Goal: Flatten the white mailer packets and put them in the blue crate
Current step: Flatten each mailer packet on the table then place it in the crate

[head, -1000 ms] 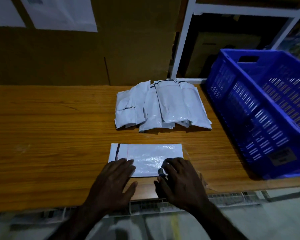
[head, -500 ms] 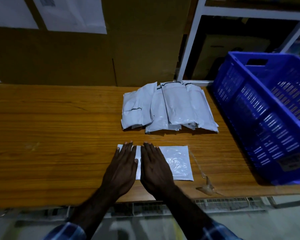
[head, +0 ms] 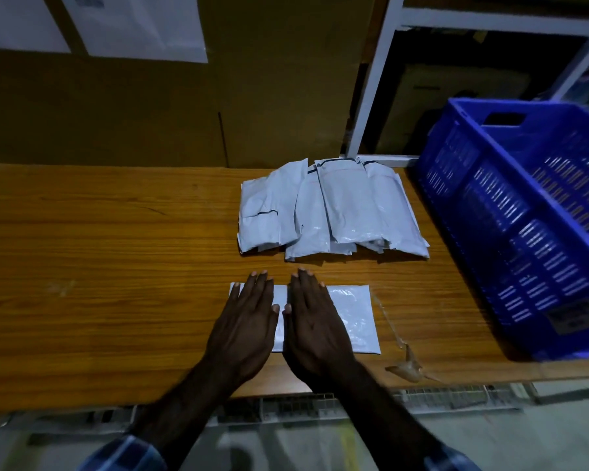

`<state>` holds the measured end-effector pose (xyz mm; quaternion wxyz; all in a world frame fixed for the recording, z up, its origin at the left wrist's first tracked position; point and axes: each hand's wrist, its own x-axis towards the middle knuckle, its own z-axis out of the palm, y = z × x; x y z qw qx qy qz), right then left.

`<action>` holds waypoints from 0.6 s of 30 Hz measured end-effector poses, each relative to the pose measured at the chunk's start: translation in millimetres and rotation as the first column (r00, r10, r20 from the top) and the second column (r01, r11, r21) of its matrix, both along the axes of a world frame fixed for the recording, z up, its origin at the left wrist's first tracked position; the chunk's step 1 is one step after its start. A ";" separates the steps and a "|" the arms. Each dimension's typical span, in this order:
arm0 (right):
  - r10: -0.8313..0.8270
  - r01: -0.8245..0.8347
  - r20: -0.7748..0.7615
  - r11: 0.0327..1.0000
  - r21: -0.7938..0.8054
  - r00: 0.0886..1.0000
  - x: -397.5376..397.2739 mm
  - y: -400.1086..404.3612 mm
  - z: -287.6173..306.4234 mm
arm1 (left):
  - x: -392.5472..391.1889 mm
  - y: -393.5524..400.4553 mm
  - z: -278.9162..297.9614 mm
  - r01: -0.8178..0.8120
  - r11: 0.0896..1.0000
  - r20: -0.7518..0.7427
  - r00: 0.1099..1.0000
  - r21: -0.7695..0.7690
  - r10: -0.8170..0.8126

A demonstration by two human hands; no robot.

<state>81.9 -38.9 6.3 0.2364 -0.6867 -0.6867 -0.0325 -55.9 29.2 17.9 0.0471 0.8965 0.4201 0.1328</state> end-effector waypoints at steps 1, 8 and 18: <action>-0.021 0.021 0.010 1.000 -0.005 1.000 1.5 -1.8 -1.2 | 3.9 -0.3 0.2 0.005 1.000 0.001 1.000 0.004 -0.005; -0.017 0.018 0.052 1.000 -0.016 0.999 5.4 -5.5 -16.7 | 7.1 -5.0 -13.7 0.022 0.999 -0.023 1.000 0.038 -0.021; -0.052 0.050 -0.022 0.997 -0.052 0.998 11.6 -3.7 -5.0 | 20.9 -6.4 -5.1 -0.023 0.998 -0.047 0.999 0.050 0.025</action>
